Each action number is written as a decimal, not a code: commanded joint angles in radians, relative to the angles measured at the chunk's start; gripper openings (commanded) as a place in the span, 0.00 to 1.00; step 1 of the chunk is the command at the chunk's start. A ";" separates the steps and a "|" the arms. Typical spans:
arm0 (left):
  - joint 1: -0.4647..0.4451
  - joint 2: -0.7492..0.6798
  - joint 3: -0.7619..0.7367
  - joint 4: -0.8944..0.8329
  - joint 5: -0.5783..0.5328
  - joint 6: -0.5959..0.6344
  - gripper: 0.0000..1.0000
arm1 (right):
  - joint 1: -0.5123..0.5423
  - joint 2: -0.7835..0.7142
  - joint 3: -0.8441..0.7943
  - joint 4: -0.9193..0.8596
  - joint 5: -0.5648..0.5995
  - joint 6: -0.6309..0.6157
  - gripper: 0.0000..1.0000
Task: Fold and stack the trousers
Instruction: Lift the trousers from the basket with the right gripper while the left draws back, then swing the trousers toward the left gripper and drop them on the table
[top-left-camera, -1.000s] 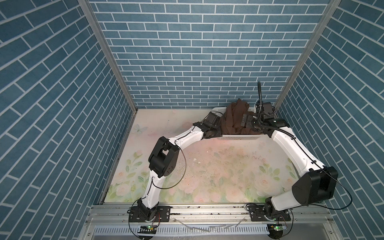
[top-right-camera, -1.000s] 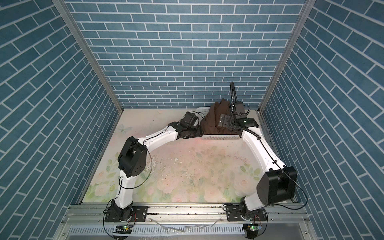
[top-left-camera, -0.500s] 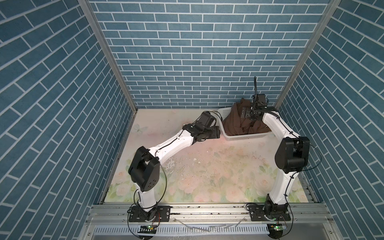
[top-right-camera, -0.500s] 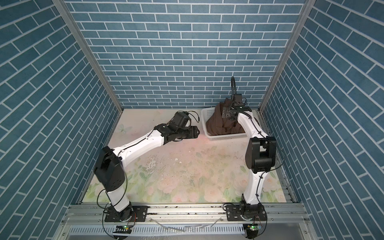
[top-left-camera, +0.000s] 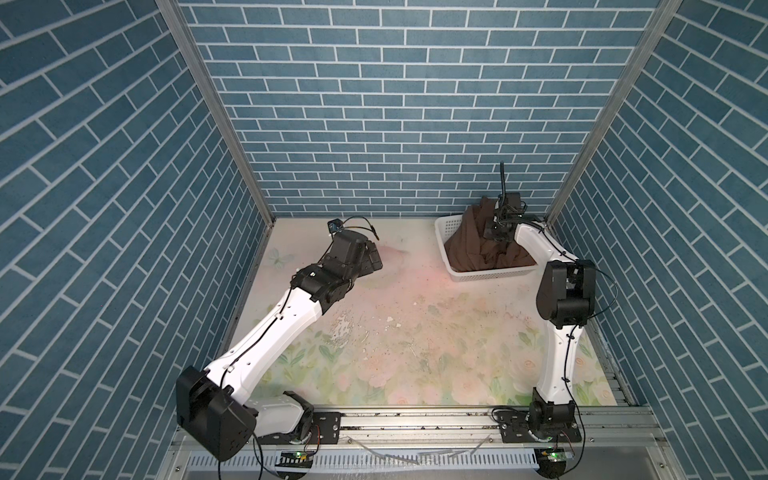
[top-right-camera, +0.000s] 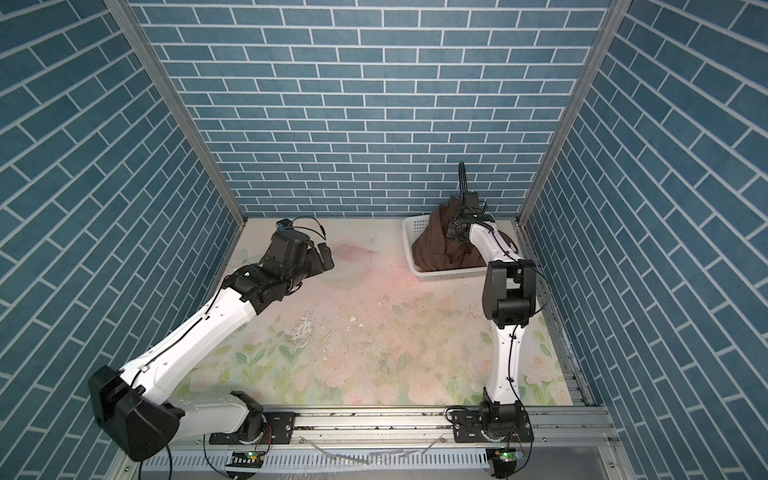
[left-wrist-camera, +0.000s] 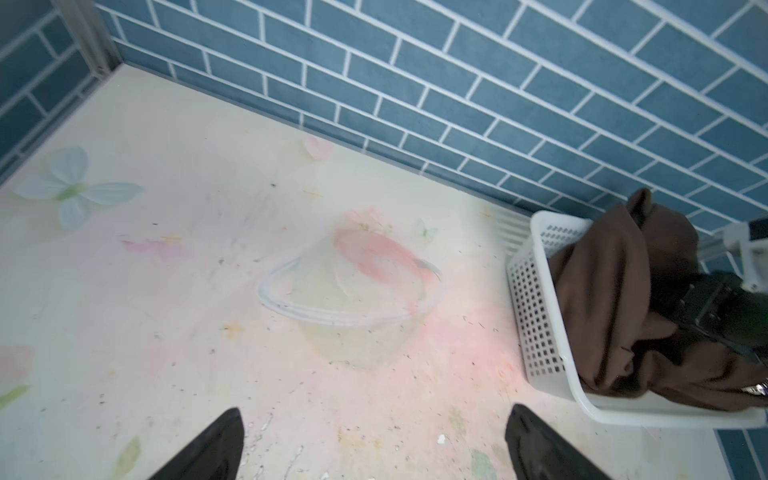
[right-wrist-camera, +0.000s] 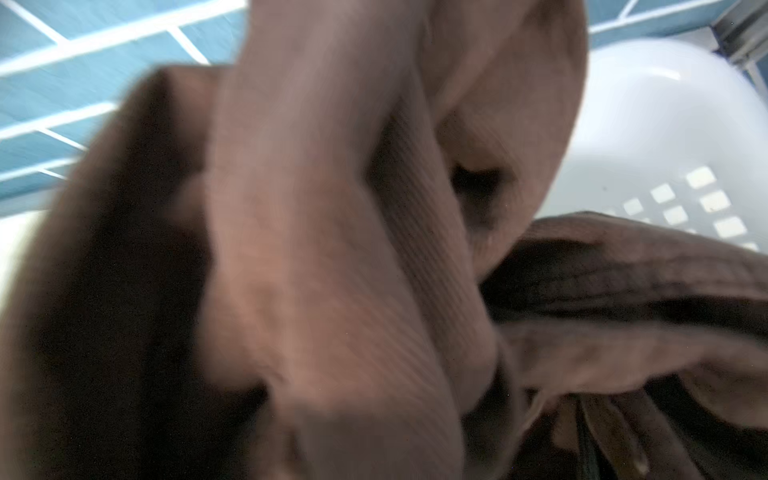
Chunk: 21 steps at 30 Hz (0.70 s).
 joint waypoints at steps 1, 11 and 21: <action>0.031 -0.047 -0.029 -0.035 -0.068 0.001 0.99 | 0.009 -0.176 0.012 0.073 -0.040 0.040 0.00; 0.091 -0.055 0.016 -0.048 -0.095 0.012 0.99 | 0.357 -0.496 0.218 0.086 0.048 -0.220 0.00; 0.107 -0.086 -0.017 -0.085 -0.109 -0.015 0.99 | 0.594 -0.520 0.150 0.140 -0.240 -0.140 0.00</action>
